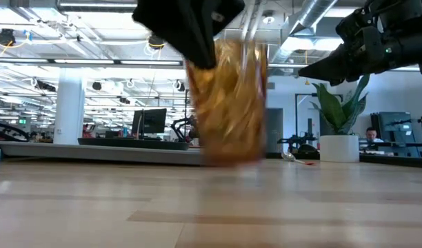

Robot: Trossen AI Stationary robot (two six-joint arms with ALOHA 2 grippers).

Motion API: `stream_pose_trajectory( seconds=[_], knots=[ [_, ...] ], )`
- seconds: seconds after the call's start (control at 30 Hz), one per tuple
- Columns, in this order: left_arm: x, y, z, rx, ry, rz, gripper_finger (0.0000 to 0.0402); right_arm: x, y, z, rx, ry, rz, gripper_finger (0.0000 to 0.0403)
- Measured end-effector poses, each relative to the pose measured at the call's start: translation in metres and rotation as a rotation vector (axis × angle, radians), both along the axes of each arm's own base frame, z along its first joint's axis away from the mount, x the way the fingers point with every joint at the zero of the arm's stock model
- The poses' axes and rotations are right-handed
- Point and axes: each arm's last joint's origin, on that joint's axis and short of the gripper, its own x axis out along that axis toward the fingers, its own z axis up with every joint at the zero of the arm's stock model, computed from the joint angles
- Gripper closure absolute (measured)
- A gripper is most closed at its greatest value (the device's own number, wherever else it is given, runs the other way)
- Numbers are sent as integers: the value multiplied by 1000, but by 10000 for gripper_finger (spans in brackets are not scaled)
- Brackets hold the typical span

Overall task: Pick and place plate/cup/fork/spoon on tray
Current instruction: Put the brown glass on the gray serving tray to the top left of the black plate

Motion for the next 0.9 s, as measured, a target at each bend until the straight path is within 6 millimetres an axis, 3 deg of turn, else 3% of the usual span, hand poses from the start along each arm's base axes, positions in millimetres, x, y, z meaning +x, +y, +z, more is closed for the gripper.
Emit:
stream_pose_trajectory(
  seconds=[0.17,0.3,0.47,0.7,0.9],
  knots=[
    [-14,25,32,-7,-24,178,398,0,0,0,0,0,0,391],
    [-36,62,61,-19,-5,420,399,0,0,0,0,-1,0,391],
    [-73,116,83,2,15,724,400,0,0,0,0,-2,-1,391],
    [-147,200,100,32,-44,1151,401,0,0,0,0,1,0,391],
    [-193,268,87,-3,-39,1404,401,0,0,0,0,4,0,391]
  ],
)
